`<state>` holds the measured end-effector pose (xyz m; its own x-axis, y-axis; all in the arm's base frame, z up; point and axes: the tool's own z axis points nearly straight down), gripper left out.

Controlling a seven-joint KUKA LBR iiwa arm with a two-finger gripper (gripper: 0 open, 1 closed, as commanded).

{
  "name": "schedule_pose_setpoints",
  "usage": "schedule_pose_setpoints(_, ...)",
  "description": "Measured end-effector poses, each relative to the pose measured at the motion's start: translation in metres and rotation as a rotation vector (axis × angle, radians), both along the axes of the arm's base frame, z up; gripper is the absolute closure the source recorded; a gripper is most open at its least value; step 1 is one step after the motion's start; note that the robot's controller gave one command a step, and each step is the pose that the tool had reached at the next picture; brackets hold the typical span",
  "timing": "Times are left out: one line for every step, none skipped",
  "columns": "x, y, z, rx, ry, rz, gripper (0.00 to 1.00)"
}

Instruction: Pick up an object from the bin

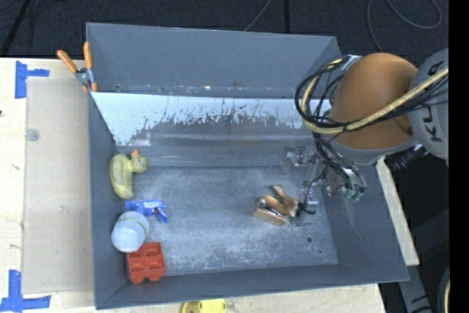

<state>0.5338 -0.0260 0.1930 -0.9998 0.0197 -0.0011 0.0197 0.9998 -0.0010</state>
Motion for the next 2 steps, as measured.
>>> schedule_pose_setpoints(-0.005, -0.005, -0.029, 0.001, 0.002, 0.304, 0.00)
schedule_pose_setpoints(0.001, -0.012, -0.061, 0.001, -0.001, 0.231, 0.00)
